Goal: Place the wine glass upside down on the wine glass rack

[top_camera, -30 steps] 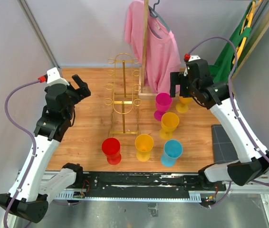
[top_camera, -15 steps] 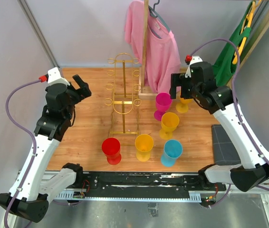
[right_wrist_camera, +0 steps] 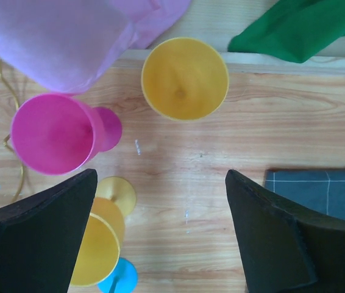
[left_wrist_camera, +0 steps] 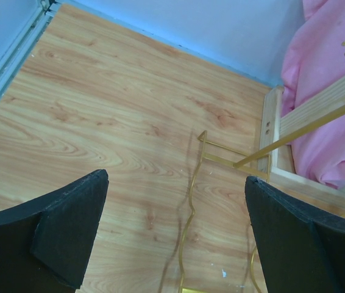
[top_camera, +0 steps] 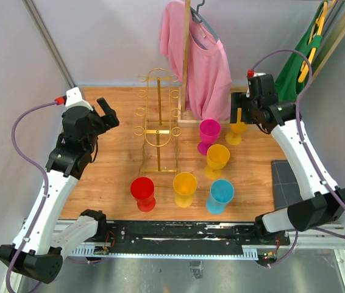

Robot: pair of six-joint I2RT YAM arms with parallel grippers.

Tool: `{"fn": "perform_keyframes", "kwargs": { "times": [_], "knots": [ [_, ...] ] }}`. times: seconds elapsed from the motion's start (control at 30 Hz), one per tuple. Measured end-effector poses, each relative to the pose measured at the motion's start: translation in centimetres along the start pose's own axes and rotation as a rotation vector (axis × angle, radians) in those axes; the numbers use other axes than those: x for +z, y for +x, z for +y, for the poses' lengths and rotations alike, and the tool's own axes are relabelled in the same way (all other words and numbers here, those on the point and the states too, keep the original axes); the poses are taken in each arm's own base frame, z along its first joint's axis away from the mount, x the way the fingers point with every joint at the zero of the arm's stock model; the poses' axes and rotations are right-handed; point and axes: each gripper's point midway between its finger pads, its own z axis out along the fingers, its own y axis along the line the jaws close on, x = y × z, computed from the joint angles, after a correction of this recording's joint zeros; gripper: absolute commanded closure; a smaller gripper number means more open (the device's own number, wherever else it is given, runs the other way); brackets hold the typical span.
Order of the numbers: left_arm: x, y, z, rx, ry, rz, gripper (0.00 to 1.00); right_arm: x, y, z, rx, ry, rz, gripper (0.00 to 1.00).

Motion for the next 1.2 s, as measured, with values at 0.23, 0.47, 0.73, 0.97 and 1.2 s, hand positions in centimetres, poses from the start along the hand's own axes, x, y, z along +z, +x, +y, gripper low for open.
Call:
{"fn": "perform_keyframes", "kwargs": {
  "times": [0.23,0.47,0.73,0.97,1.2],
  "knots": [
    [0.0,0.0,0.0,-0.001,0.003,0.0,0.01,3.1,0.0,-1.9,0.022,0.067,0.071,0.25],
    [-0.7,-0.3,-0.1,-0.009,0.019,-0.013,0.01,5.7,1.0,-4.9,0.073,0.136,0.142,0.35],
    [-1.0,-0.5,-0.1,-0.012,0.025,-0.021,0.0,8.3,2.0,-5.1,0.075,0.152,0.207,0.45],
    [-1.0,-0.5,-0.1,-0.012,0.026,-0.021,0.01,10.6,3.0,-5.4,0.075,0.169,0.262,0.47],
    [-1.1,-0.6,-0.1,-0.009,0.026,-0.024,0.01,12.3,3.1,-5.6,0.075,0.181,0.286,0.57]
  ]
}}
